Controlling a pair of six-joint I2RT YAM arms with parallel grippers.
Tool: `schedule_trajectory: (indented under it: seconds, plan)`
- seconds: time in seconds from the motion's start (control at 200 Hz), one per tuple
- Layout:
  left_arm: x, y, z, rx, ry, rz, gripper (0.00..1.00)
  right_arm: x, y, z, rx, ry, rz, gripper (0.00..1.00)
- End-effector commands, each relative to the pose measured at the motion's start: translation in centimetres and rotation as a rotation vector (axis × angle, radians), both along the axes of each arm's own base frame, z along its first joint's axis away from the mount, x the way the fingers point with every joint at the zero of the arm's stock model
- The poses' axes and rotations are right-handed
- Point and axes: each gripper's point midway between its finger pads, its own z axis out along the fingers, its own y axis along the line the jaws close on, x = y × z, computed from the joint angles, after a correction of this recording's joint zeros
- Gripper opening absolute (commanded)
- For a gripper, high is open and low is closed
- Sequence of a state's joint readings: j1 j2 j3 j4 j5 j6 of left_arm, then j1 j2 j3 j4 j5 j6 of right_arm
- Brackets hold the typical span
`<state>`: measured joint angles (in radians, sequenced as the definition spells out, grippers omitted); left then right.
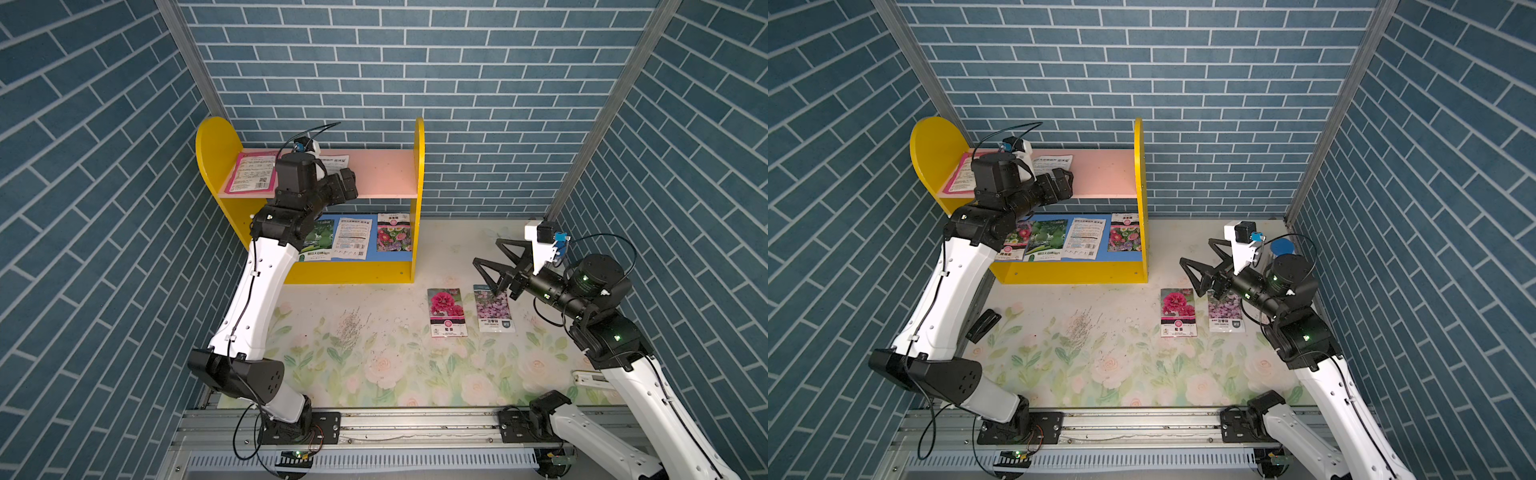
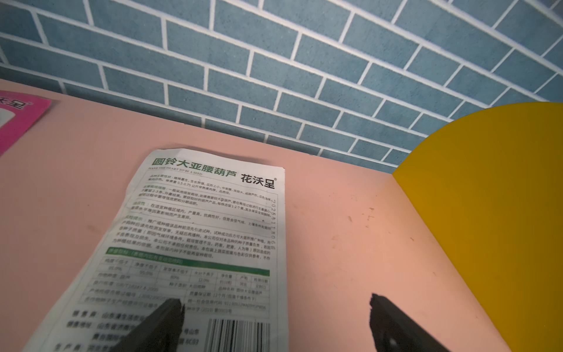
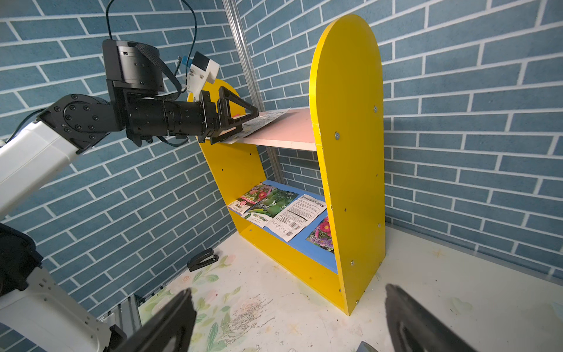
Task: Take the seed bag off the shelf
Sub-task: Move the seed packet to the shelf, then pick up the seed packet from the shelf.
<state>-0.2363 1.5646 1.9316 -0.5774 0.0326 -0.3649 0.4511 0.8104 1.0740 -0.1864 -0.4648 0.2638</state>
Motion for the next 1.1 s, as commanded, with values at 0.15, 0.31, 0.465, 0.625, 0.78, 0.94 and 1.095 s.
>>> schedule_trajectory:
  seconds: [0.15, 0.31, 0.465, 0.625, 0.78, 0.94, 1.095]
  plan:
    - [-2.8, 0.4, 7.4, -0.059, -0.216, -0.007, 1.0, -0.5, -0.3, -0.2, -0.011, -0.021, -0.005, 0.98]
    - [-5.7, 2.0, 8.4, -0.039, -0.246, 0.038, 1.0, -0.5, -0.2, -0.3, -0.005, -0.022, -0.001, 0.98]
    - [-7.8, 4.1, 5.9, -0.019, -0.171, 0.093, 1.0, -1.4, 0.8, 0.5, 0.024, -0.05, 0.084, 1.0]
    - [-8.5, 6.0, 2.7, -0.042, -0.083, 0.095, 1.0, -2.8, 1.9, 1.4, 0.039, -0.081, 0.201, 1.0]
    - [-7.9, 7.4, 0.5, -0.136, -0.025, 0.057, 1.0, -3.7, 2.5, 2.0, 0.043, -0.098, 0.271, 1.0]
    - [-7.0, 8.5, -0.4, -0.263, -0.002, -0.001, 1.0, -4.1, 2.4, 2.8, 0.043, -0.12, 0.278, 1.0]
    - [-6.0, 9.1, -0.9, -0.34, 0.007, -0.039, 0.97, -4.0, 2.5, 2.5, 0.038, -0.116, 0.279, 1.0]
